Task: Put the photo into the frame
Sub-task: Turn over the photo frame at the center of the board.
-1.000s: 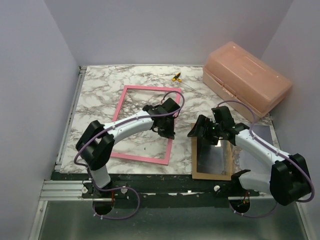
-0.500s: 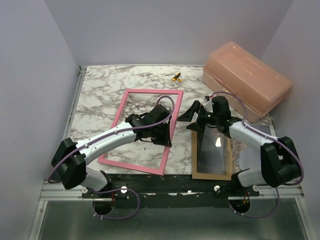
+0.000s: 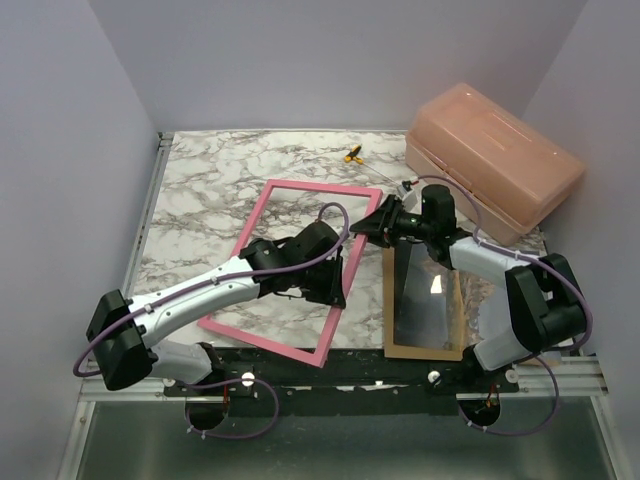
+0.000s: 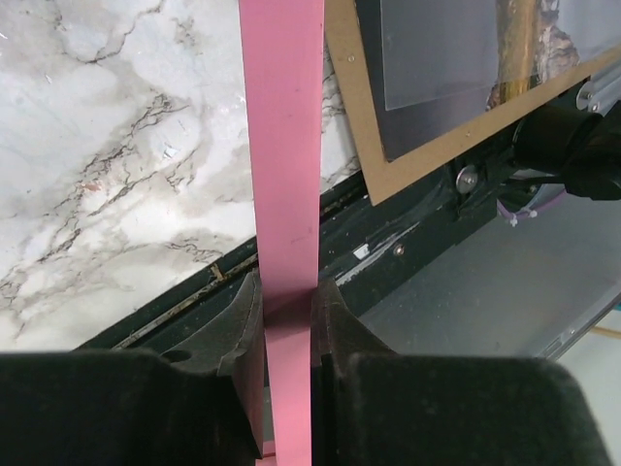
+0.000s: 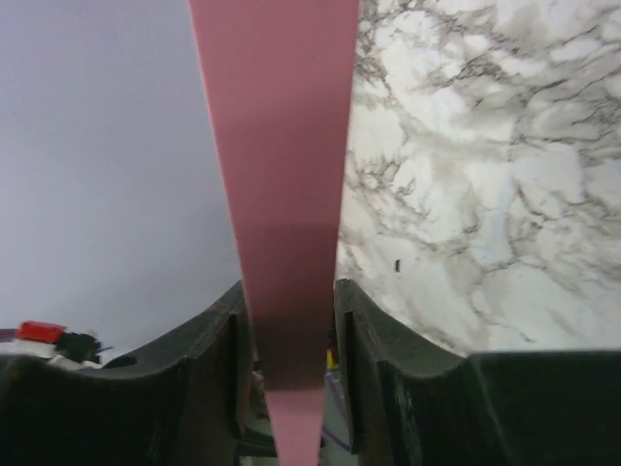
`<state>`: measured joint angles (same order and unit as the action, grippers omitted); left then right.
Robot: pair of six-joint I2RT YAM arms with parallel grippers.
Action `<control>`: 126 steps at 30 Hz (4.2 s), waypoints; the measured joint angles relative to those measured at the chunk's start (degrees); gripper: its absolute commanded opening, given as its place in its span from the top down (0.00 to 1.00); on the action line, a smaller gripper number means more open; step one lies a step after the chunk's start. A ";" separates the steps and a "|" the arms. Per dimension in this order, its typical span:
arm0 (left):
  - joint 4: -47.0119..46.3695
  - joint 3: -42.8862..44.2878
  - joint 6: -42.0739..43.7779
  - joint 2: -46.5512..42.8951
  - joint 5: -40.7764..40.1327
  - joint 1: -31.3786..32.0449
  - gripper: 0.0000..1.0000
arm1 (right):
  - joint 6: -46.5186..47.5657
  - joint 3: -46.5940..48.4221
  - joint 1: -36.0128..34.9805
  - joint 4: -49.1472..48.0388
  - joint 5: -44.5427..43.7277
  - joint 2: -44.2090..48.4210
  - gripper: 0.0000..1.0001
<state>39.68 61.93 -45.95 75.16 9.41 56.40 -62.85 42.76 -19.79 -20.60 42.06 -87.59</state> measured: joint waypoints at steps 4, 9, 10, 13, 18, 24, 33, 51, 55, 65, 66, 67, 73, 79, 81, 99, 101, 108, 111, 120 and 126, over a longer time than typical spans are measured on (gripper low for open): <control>1.09 -0.13 0.11 -0.59 -0.31 0.48 0.78 | -1.33 -0.02 -0.02 -1.20 0.87 0.31 0.87; 5.03 2.01 1.68 -0.90 -3.04 0.83 0.21 | 0.59 1.18 -0.02 5.53 -0.52 2.45 0.96; 6.75 3.63 2.12 -0.87 -4.20 0.85 0.17 | 1.09 2.10 0.00 8.07 -1.09 2.84 0.98; 10.64 9.70 3.39 -0.52 -8.41 1.16 0.11 | 2.58 5.60 0.00 16.02 -3.37 4.00 0.99; 17.46 22.91 4.87 4.24 -16.85 4.63 0.09 | 4.76 11.45 0.00 26.73 -7.26 6.95 0.99; 28.50 35.98 4.72 16.63 -29.88 11.06 0.15 | 5.73 15.63 0.00 34.45 -11.19 9.14 0.99; 43.85 44.96 -1.16 32.37 -43.91 18.53 0.26 | 4.98 16.24 0.00 38.07 -12.66 9.66 0.99; 47.19 44.87 -2.73 33.57 -50.73 19.74 0.96 | 3.30 16.24 -0.24 38.03 -12.94 10.45 0.85; 47.15 44.63 -2.69 33.55 -51.12 19.69 0.99 | 3.34 16.20 -0.24 37.68 -12.87 10.67 0.54; 49.27 45.75 -0.13 29.35 -53.77 17.09 1.00 | 5.07 15.93 -0.04 36.57 -12.68 16.48 0.04; 49.42 46.47 0.37 28.26 -53.77 16.48 1.00 | 5.14 15.91 -0.04 36.57 -12.70 17.00 0.02; 49.57 47.17 0.79 27.74 -53.79 16.02 1.00 | 5.40 15.87 -0.04 36.61 -12.72 17.59 0.01; 49.46 53.48 5.60 22.58 -52.94 12.31 1.00 | 6.38 15.67 -0.04 37.16 -13.77 20.06 0.00; 44.17 54.34 10.36 15.50 -46.38 6.19 1.00 | 7.91 14.01 -0.04 37.48 -14.99 20.63 0.00; 41.90 53.99 11.89 13.07 -43.76 3.56 1.00 | 8.57 12.92 -0.04 37.79 -15.52 20.63 0.00; 12.04 16.15 7.48 -14.12 -28.02 -12.52 1.00 | 12.31 1.81 -0.13 37.75 -16.94 17.22 0.00; 10.19 13.20 6.03 -16.50 -27.85 -13.99 1.00 | 12.28 0.72 -0.66 36.92 -16.98 15.69 0.01; 5.29 6.49 2.29 -20.00 -26.84 -17.88 1.00 | 12.11 -0.28 -4.66 33.64 -17.70 9.97 0.09; 3.67 4.24 1.11 -20.85 -26.05 -19.45 1.00 | 11.93 -0.28 -6.64 32.15 -18.56 7.17 0.12; 0.37 -1.07 0.26 -23.19 -23.41 -23.28 1.00 | 11.93 -0.17 -10.84 28.83 -19.54 -1.20 0.20; -1.64 -3.93 0.13 -23.93 -21.94 -24.72 1.00 | 11.61 0.85 -13.00 25.46 -19.45 -4.98 0.30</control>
<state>38.04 58.00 -45.82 51.22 -12.53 31.68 -51.24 43.62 -32.80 4.86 22.61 -92.58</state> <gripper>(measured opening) 0.270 0.738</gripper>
